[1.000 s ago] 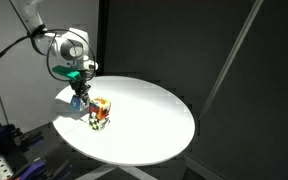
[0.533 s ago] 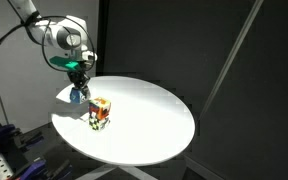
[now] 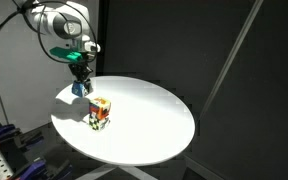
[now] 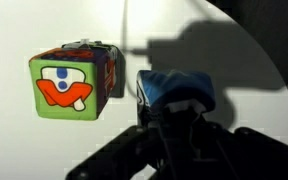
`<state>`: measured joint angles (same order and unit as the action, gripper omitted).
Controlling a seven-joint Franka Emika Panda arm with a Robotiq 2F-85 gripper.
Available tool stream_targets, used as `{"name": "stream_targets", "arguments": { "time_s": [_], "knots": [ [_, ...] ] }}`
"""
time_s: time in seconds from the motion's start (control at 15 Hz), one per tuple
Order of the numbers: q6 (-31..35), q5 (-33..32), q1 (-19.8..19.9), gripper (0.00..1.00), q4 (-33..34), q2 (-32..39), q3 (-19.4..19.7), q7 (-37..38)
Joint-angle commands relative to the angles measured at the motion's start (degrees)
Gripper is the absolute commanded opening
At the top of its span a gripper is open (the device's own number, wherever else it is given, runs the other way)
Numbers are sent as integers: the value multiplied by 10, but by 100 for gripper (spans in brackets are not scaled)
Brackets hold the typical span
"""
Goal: Stack the toy blocks together
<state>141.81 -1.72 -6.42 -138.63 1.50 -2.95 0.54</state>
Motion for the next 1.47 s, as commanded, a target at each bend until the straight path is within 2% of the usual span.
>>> {"name": "stream_targets", "arguments": {
  "time_s": [0.0, 0.87, 1.4],
  "knots": [
    [-34, 10, 14, 7, -15, -45, -1, -33],
    [-48, -41, 48, 7, -6, -63, 15, -24],
    [-56, -31, 58, 7, 2, -56, 30, -59]
  ]
}}
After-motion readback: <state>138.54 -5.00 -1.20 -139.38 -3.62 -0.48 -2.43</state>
